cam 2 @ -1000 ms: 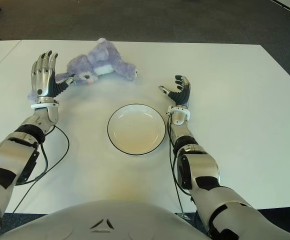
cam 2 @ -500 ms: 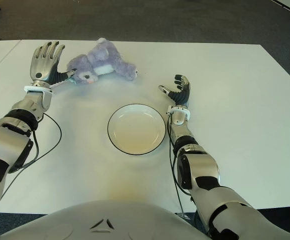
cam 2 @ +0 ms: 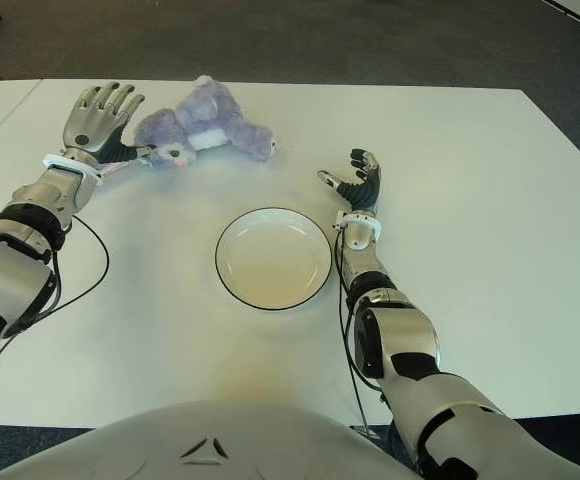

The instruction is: Put the doll into the plate.

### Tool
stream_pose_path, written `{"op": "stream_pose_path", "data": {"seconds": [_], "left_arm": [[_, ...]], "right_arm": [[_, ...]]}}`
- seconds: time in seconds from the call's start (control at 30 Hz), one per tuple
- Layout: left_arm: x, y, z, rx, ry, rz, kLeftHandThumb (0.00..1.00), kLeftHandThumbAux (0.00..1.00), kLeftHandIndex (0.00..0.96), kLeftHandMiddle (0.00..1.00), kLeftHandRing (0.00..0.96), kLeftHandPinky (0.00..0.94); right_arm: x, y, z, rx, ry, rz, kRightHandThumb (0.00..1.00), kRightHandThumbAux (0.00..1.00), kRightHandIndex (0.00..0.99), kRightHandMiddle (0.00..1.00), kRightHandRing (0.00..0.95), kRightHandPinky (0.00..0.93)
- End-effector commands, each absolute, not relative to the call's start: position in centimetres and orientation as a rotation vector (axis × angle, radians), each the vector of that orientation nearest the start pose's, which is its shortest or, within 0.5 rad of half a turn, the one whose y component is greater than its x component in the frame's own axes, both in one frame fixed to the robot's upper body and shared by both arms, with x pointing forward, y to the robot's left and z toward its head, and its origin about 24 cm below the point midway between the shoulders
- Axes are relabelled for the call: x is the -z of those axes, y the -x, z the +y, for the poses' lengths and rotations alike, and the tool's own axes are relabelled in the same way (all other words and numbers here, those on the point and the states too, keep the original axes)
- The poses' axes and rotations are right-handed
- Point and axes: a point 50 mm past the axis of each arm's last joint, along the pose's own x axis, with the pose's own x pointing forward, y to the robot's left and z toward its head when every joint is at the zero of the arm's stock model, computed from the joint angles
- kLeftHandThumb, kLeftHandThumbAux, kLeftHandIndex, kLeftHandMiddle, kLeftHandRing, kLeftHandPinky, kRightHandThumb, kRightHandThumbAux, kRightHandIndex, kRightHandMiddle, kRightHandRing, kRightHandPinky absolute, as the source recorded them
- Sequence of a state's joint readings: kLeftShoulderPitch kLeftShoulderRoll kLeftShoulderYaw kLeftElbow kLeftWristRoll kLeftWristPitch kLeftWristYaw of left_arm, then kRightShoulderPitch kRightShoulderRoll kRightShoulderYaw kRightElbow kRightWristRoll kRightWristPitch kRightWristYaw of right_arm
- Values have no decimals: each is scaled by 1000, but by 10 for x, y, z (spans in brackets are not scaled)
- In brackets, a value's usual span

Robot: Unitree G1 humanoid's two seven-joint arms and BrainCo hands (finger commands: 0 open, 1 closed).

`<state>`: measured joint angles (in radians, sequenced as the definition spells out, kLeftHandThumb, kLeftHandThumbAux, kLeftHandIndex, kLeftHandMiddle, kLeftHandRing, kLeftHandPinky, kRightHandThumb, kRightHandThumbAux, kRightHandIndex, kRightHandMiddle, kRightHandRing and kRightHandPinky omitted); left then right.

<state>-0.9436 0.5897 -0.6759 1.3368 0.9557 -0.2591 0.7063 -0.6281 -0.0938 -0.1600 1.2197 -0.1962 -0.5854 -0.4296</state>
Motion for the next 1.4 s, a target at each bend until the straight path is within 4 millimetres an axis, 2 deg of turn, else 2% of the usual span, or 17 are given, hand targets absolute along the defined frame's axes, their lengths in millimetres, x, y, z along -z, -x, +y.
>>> {"op": "stream_pose_path", "data": {"seconds": [0.03,0.2,0.37,0.67,0.93,0.97,1.4], "left_arm": [[-108,-379,250,82,-1942,-309,212,385,0,0,0,0],[-109,-380,245,129,-1910,-304,252,401,0,0,0,0],[-107,-381,239,192,-1837,-268,303,438,10,0,0,0],[-76,-375,218,386,-1580,-75,361,473,55,0,0,0],[-66,-374,203,536,-1497,33,313,482,61,0,0,0],[-65,-374,201,557,-1494,47,278,479,53,0,0,0],[-40,-370,177,686,-1548,192,216,494,32,0,0,0]], "right_arm": [[85,-252,-164,322,173,435,0,863,237,259,244,212],[85,-252,-164,323,171,436,0,869,236,259,245,208],[85,-253,-165,324,171,438,0,874,248,261,256,245],[85,-252,-167,339,209,445,0,867,260,271,273,254],[85,-251,-168,351,189,437,0,869,268,291,290,255],[85,-251,-169,353,187,439,0,873,267,292,292,263],[85,-249,-173,364,145,435,0,872,251,289,288,274]]}}
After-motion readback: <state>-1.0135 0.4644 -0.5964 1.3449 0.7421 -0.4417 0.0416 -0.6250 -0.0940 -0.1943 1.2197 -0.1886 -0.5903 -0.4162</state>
